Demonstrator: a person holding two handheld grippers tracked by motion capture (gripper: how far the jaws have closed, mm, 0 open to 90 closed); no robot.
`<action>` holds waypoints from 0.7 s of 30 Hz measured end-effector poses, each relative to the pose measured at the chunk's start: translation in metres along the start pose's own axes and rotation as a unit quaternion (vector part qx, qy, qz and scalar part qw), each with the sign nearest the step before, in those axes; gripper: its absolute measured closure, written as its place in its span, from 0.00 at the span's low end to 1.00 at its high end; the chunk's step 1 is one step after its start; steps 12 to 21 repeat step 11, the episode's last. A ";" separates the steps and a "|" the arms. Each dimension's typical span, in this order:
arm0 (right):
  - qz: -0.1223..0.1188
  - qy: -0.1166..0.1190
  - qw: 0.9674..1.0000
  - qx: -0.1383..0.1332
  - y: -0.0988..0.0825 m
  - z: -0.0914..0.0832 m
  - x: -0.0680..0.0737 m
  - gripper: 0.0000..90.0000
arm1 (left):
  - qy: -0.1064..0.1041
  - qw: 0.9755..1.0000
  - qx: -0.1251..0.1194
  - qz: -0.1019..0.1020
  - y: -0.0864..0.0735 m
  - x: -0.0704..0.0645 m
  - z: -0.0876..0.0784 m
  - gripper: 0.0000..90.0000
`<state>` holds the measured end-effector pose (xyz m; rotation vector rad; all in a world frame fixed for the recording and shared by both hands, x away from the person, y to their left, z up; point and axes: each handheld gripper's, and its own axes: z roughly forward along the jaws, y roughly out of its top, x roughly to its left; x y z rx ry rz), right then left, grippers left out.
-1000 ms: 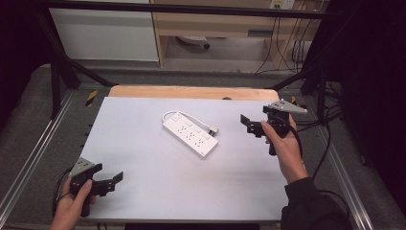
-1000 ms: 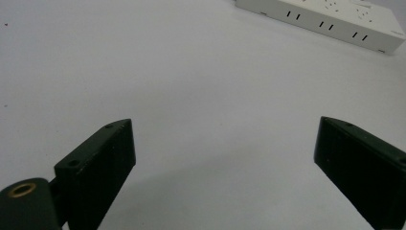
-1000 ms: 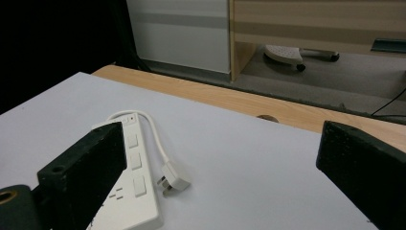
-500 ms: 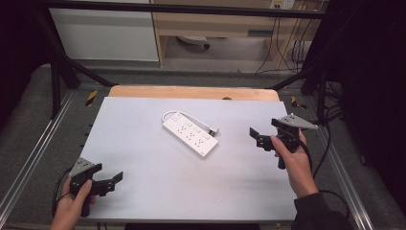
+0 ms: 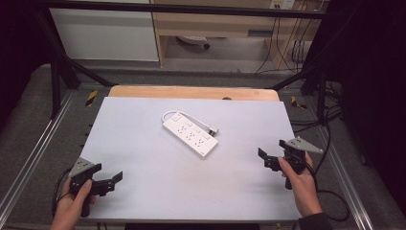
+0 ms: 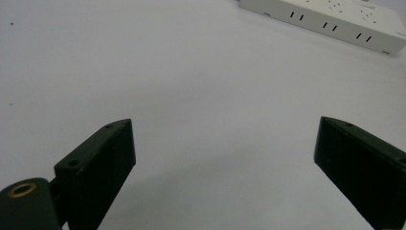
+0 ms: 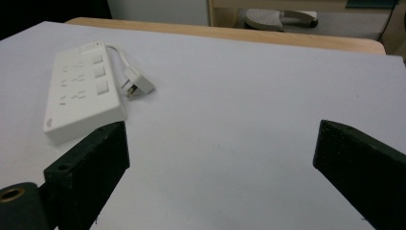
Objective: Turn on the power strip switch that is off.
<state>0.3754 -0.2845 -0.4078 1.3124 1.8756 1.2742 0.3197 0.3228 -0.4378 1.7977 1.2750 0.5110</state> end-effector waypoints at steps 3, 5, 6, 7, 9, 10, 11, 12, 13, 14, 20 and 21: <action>0.010 -0.003 1.000 0.006 -0.011 0.000 -0.003 0.06 | 0.000 1.000 0.000 0.000 0.000 0.000 0.000 0.08; 0.009 -0.004 1.000 0.015 -0.018 0.002 -0.004 0.06 | 0.000 1.000 0.000 0.000 0.000 0.000 0.000 0.08; 0.007 -0.006 1.000 0.019 -0.021 0.003 -0.003 0.06 | 0.001 1.000 0.000 0.000 0.000 0.000 0.000 0.08; 0.007 -0.006 1.000 0.022 -0.024 0.004 -0.002 0.06 | 0.001 1.000 0.000 0.000 0.000 0.000 0.000 0.08; 0.001 -0.006 0.999 0.035 -0.030 0.006 0.000 0.06 | 0.001 1.000 0.000 0.000 0.000 0.000 0.000 0.08; -0.002 -0.007 0.999 0.044 -0.032 0.008 0.001 0.06 | 0.000 1.000 0.000 0.000 0.000 0.000 0.000 0.08; -0.003 -0.009 0.998 0.054 -0.034 0.010 0.002 0.06 | 0.000 1.000 0.000 0.000 0.000 0.000 0.000 0.08; -0.003 -0.009 0.998 0.054 -0.034 0.010 0.002 0.06 | 0.000 1.000 0.000 0.000 0.000 0.000 0.000 0.08; -0.003 -0.009 0.998 0.054 -0.034 0.010 0.002 0.06 | 0.000 1.000 0.000 0.000 0.000 0.000 0.000 0.08; -0.003 -0.009 0.998 0.054 -0.034 0.010 0.002 0.06 | 0.000 1.000 0.000 0.000 0.000 0.000 0.000 0.08; -0.003 -0.009 0.998 0.054 -0.034 0.010 0.002 0.06 | 0.000 1.000 0.000 0.000 0.000 0.000 0.000 0.08; -0.003 -0.009 0.998 0.054 -0.034 0.010 0.002 0.06 | 0.000 1.000 0.000 0.000 0.000 0.000 0.000 0.08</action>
